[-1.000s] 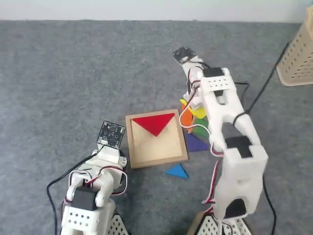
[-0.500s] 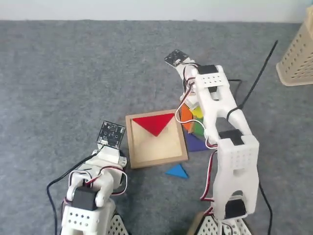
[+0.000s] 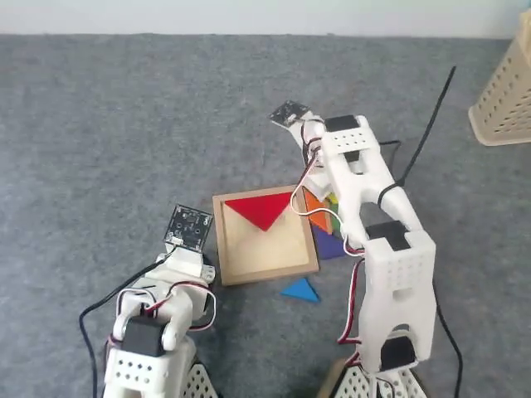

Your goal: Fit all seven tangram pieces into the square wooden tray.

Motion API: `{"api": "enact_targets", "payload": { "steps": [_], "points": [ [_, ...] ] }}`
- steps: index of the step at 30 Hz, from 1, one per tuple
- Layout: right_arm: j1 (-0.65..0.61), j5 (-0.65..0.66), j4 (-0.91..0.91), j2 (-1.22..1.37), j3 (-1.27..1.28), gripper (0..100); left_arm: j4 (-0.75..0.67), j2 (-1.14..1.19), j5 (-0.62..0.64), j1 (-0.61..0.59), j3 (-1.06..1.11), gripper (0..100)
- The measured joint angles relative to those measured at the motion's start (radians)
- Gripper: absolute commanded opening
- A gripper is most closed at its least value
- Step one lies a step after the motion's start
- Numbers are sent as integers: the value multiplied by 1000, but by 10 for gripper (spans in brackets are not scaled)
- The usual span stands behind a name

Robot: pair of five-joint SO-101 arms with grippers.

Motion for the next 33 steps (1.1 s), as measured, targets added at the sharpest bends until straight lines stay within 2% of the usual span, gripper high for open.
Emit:
{"api": "enact_targets", "payload": {
  "steps": [5,10,18,24,28,33],
  "points": [
    [-2,0,-2,15,2,293,0,0,0,0,0,12],
    [41,-6,9,41,-12,157,0,0,0,0,0,12],
    [232,-149,21,15,-29,4,0,0,0,0,0,12],
    [367,-170,68,-66,-28,8,0,0,0,0,0,12],
    [397,-170,112,-115,6,7,0,0,0,0,0,12],
    [396,-170,104,-249,196,7,0,0,0,0,0,12]
  ]
}}
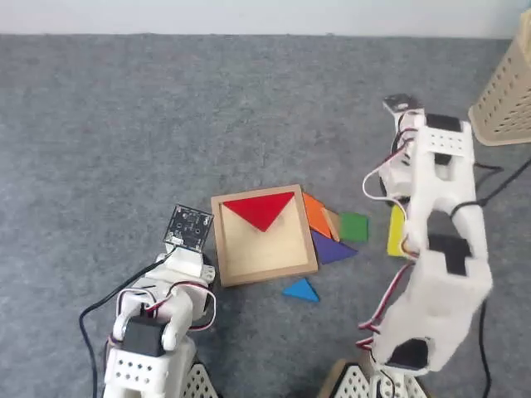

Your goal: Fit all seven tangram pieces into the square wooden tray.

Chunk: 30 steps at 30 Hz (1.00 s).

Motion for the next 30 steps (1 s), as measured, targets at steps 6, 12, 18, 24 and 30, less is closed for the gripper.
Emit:
{"api": "enact_targets", "payload": {
  "steps": [6,12,18,24,30],
  "points": [
    [-49,23,-127,-311,324,9,0,0,0,0,0,12],
    [-107,31,-155,-400,397,202,0,0,0,0,0,12],
    [-121,29,-81,-445,410,322,0,0,0,0,0,12],
    [-126,195,-31,-586,601,313,0,0,0,0,0,12],
    [-83,397,-153,-618,795,392,0,0,0,0,0,12]
  ]
}}
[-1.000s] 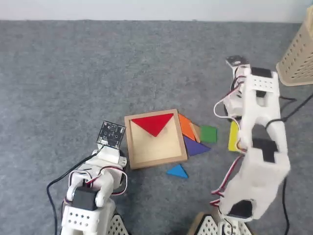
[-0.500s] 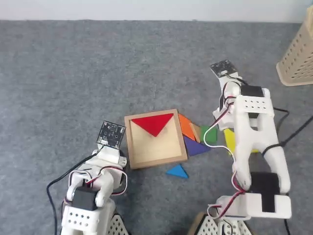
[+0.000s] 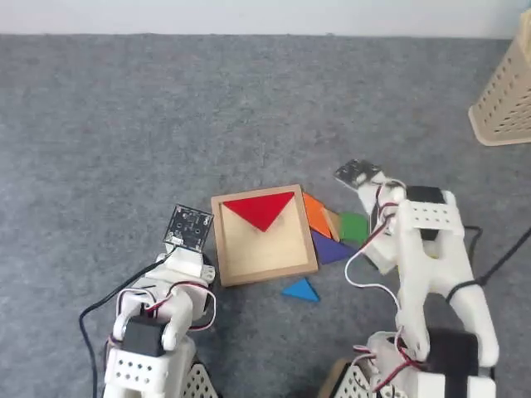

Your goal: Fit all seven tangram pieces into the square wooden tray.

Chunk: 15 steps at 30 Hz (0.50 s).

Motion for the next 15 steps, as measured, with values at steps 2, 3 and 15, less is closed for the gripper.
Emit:
{"api": "enact_targets", "payload": {
  "steps": [2,3,15],
  "points": [
    [26,60,-23,-2,5,391,0,0,0,0,0,12],
    [40,84,-35,-2,8,391,0,0,0,0,0,12],
    [75,138,-183,244,-6,390,0,0,0,0,0,12]
  ]
}}
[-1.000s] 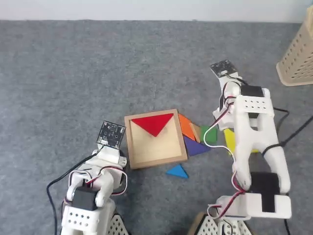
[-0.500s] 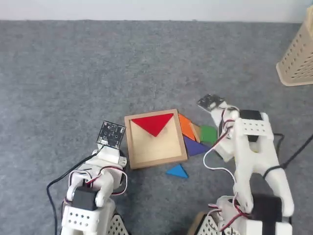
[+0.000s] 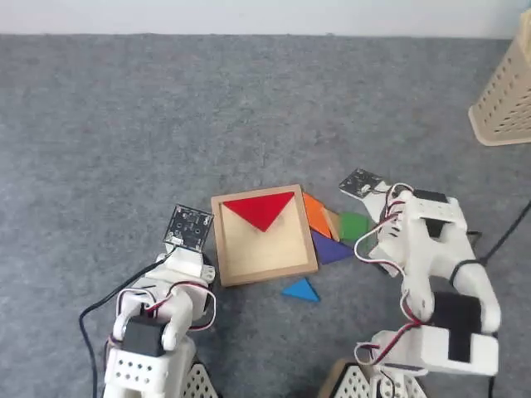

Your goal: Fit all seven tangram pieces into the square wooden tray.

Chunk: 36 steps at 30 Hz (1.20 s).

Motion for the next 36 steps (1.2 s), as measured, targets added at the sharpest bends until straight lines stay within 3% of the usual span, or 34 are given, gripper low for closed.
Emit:
{"api": "enact_targets", "payload": {
  "steps": [3,8,15,20,29,36],
  "points": [
    [0,2,3,17,-21,359,0,0,0,0,0,12],
    [2,-6,3,18,-26,221,0,0,0,0,0,12],
    [6,-164,-8,21,-72,7,0,0,0,0,0,12],
    [5,-311,11,25,-118,8,0,0,0,0,0,12],
    [-107,-502,307,26,-410,8,0,0,0,0,0,12],
    [-112,-463,419,-63,-399,9,0,0,0,0,0,12]
  ]
}}
